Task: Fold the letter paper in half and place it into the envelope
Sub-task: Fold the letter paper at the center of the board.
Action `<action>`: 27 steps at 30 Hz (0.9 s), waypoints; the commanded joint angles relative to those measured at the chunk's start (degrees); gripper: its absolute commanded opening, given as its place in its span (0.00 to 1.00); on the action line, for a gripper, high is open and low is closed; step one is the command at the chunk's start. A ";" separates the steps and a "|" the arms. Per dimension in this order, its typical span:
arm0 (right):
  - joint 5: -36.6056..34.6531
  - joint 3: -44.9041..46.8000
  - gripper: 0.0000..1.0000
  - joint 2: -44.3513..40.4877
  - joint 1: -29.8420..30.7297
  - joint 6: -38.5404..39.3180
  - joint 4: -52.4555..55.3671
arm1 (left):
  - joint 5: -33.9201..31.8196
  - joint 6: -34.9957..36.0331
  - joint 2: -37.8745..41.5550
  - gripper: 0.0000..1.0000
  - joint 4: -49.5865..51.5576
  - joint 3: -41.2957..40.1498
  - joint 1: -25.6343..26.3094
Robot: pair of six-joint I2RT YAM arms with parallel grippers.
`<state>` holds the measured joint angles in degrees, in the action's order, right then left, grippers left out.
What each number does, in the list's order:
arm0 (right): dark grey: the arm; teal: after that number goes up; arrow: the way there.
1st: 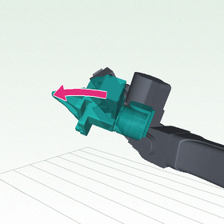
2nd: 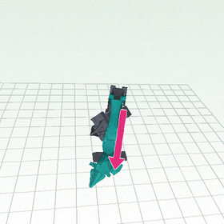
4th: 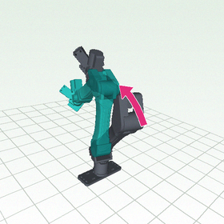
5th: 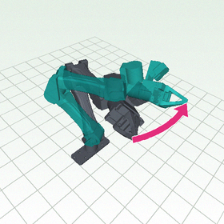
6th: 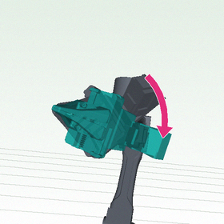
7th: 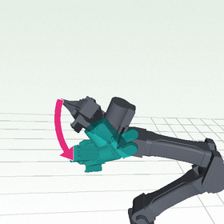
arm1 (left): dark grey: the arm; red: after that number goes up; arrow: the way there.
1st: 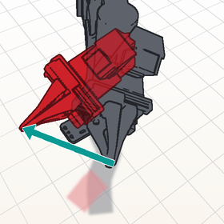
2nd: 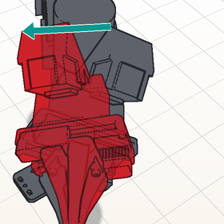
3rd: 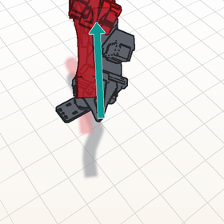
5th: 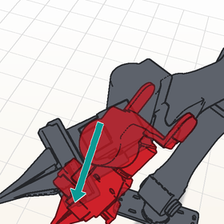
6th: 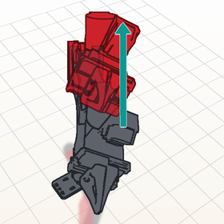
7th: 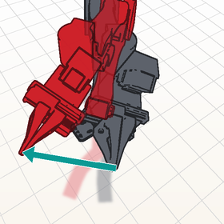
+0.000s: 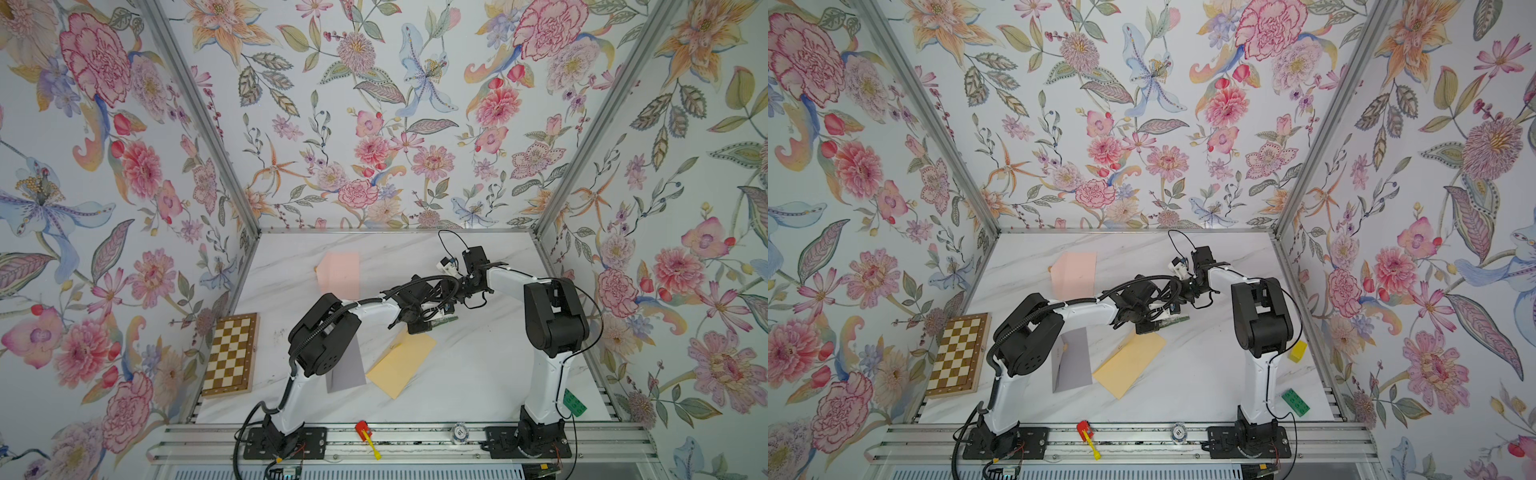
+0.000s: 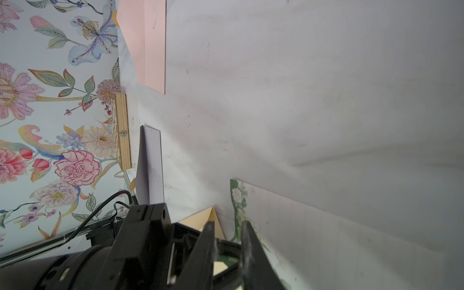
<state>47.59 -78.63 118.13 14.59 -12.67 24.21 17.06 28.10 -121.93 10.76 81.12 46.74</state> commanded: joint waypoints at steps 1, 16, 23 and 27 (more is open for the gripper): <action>0.29 -1.58 0.22 2.85 1.20 -0.82 0.05 | -1.76 1.16 -1.95 0.03 0.57 -1.49 0.73; -4.44 -0.49 0.22 5.05 1.70 -0.36 0.14 | -1.04 -2.18 -2.82 0.03 0.72 -1.65 0.83; -4.88 1.59 0.22 3.36 -0.49 0.23 0.23 | 0.22 -3.66 -2.87 0.03 -0.74 -2.52 0.85; -5.48 2.68 0.23 2.21 -1.81 0.46 0.30 | 0.60 -3.91 -3.05 0.03 -0.66 -2.11 0.88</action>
<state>45.56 -77.54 121.89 13.80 -13.26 23.35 16.73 25.26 -122.15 7.60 80.16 46.96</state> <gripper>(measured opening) 0.225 0.049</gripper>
